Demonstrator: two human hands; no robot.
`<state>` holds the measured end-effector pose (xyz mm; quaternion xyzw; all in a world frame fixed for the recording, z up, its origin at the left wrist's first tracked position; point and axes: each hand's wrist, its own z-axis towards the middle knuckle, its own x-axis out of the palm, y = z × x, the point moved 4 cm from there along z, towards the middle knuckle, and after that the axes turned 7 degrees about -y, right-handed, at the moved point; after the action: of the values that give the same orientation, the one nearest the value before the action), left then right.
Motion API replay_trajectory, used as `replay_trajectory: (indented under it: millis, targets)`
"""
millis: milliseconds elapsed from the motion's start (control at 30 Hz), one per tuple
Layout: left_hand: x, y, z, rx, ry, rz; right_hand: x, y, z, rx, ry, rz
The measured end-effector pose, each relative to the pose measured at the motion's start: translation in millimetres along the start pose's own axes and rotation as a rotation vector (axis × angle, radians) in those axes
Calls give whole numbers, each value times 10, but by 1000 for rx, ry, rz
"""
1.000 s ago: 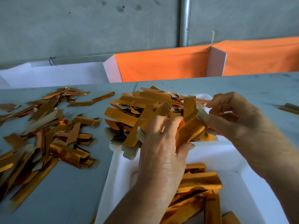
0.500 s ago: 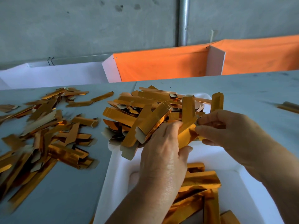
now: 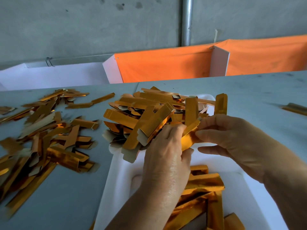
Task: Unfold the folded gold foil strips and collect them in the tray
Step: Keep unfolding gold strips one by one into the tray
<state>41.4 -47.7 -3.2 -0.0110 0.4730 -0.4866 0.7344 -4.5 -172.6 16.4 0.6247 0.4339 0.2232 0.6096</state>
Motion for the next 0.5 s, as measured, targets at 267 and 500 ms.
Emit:
replay_trajectory:
  millis: [267,500]
  targets:
    - [30,-14,-4,3,52,7,-16,-34,15,3,73,35]
    - [0,-24,-10,-9,45,-57,2,-58,10,-7,228,104]
